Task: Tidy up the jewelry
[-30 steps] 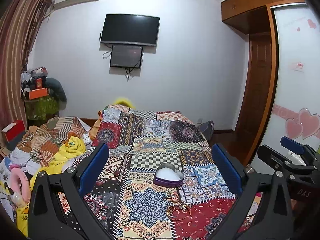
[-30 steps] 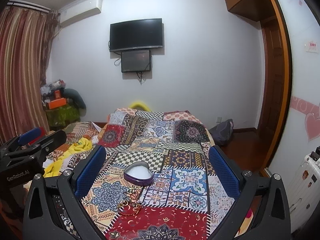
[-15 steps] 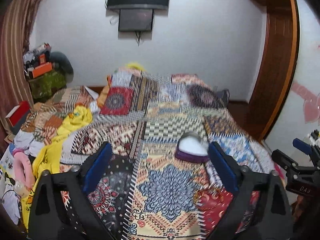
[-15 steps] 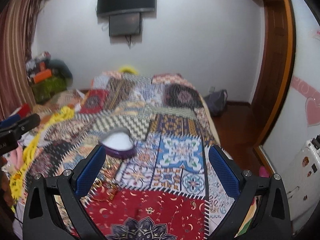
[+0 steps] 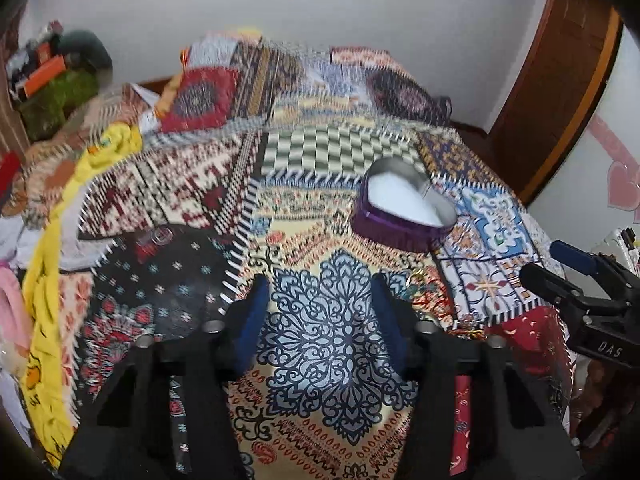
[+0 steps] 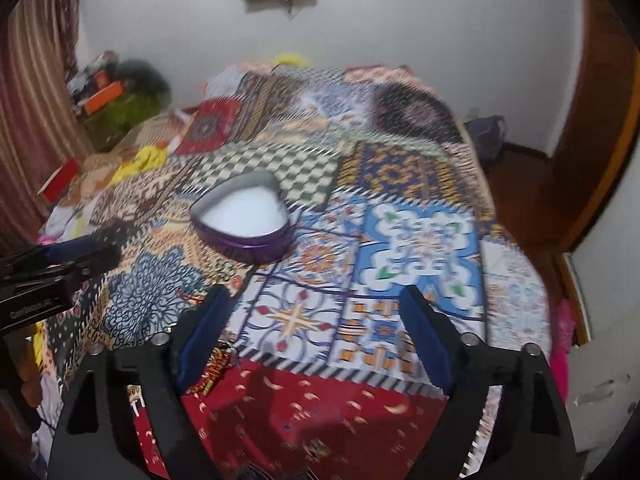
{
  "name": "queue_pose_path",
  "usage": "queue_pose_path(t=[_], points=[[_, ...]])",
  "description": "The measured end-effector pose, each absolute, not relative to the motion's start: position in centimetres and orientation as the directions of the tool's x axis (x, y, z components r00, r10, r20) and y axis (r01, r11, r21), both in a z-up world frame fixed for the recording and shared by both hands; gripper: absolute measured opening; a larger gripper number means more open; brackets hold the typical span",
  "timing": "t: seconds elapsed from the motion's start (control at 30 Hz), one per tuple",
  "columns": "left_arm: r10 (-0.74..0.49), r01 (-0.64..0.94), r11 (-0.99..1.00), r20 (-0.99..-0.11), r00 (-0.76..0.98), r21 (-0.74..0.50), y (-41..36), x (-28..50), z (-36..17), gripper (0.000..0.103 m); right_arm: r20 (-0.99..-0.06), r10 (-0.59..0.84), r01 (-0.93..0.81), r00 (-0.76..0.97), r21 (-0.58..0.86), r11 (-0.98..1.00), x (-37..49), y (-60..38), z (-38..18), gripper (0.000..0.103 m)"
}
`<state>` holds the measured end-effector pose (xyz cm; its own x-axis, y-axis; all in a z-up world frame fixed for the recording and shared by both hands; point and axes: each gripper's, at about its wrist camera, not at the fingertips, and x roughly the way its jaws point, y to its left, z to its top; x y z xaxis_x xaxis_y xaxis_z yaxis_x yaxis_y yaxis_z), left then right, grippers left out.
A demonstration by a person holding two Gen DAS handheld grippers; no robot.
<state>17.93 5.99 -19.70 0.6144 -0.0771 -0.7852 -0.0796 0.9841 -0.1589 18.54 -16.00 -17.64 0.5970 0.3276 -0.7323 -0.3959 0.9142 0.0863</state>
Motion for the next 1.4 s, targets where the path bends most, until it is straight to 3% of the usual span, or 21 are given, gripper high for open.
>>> queue_pose_path(t=[0.17, 0.43, 0.5, 0.8, 1.4], points=[[-0.169, -0.014, 0.977, -0.807, 0.566, -0.215, 5.2, 19.2, -20.7, 0.040, -0.767, 0.369, -0.445, 0.524, 0.122, 0.887, 19.8, -14.6, -19.2, 0.068], [-0.225, 0.116, 0.974, -0.813, 0.537, -0.193, 2.3, 20.1, -21.3, 0.039, -0.781, 0.392, -0.481, 0.486, 0.136, 0.866, 20.3, -14.2, -19.7, 0.068], [-0.242, 0.138, 0.970, -0.815, 0.526, -0.199, 1.9, 20.3, -21.6, 0.024, -0.781, 0.394, -0.482, 0.485, 0.137, 0.865, 20.5, -14.3, -19.6, 0.068], [-0.304, 0.182, 0.952, -0.818, 0.488, -0.245, 1.0, 21.3, -22.8, 0.006, -0.792, 0.402, -0.481, 0.459, 0.159, 0.862, 21.0, -14.3, -20.2, 0.068], [-0.261, 0.117, 0.962, -0.697, 0.667, -0.248, 5.8, 17.9, -16.7, 0.006, -0.814, 0.410, -0.587, 0.411, 0.108, 0.802, 21.7, -10.3, -19.9, 0.068]])
